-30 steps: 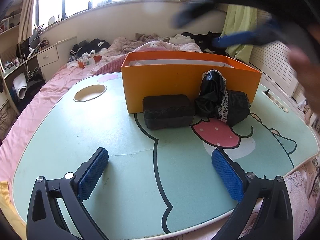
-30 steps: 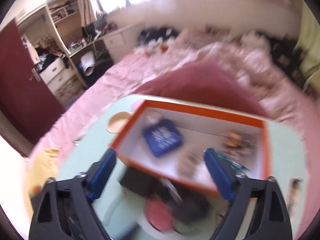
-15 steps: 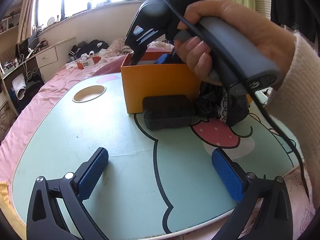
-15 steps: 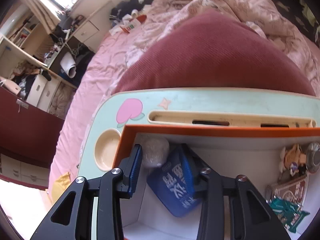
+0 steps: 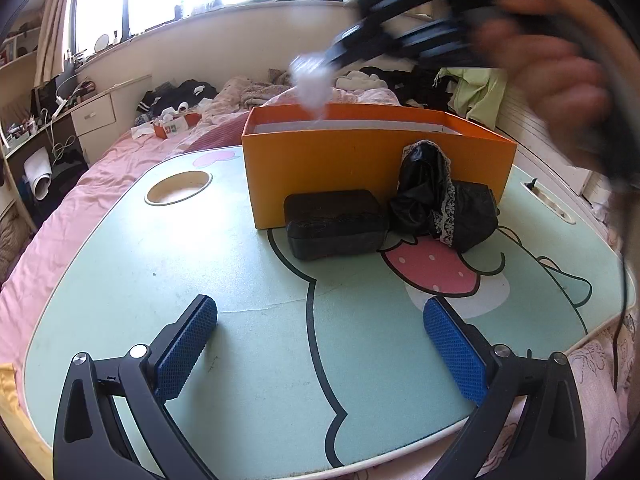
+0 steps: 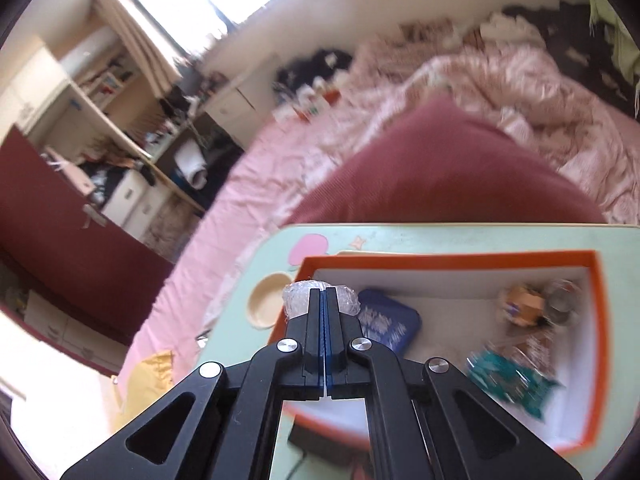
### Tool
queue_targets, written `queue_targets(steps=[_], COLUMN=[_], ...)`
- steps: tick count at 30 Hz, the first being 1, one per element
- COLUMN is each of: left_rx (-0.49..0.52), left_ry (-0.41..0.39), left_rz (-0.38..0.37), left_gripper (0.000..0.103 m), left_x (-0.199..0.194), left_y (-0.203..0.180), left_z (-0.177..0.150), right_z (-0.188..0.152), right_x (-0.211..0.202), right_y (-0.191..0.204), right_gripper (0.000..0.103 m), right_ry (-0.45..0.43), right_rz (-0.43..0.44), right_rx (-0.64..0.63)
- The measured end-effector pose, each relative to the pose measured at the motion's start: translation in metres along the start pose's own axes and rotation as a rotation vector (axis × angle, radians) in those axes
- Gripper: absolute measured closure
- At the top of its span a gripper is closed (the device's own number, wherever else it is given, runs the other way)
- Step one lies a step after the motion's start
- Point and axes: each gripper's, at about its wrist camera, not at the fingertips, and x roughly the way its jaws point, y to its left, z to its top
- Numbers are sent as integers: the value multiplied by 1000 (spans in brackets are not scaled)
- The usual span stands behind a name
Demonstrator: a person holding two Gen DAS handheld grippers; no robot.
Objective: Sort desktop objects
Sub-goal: 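Place the bubble-wrap ball on the table beside the black bag with the right gripper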
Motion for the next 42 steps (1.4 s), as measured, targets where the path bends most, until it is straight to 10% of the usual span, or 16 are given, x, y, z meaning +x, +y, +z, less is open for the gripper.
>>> queue_targets(steps=[8, 18, 20, 22, 27, 31, 42], left_rx=[0, 1, 1, 0, 1, 1, 2], left_ry=[0, 0, 0, -1, 0, -1, -2], left_rz=[0, -2, -2, -1, -1, -1, 1], left_gripper=[0, 0, 0, 0, 0, 0, 0], left_x=[0, 0, 0, 0, 0, 0, -3], left_y=[0, 0, -1, -1, -1, 0, -3], left_z=[0, -1, -1, -1, -1, -1, -1], right_z=[-97, -146, -149, -157, -182, -200, -206], right_x=[-88, -52, -48, -53, -70, -58, -41], right_y=[-22, -62, -58, -56, -51, -38, -34], right_gripper=[101, 97, 89, 52, 38, 3, 0], right_ry=[-120, -57, -61, -84, -126, -129, -94], right_rz=[-95, -134, -135, -158, -221, -366, -423], right_rx=[-85, -25, -39, -58, -108, -203, -276])
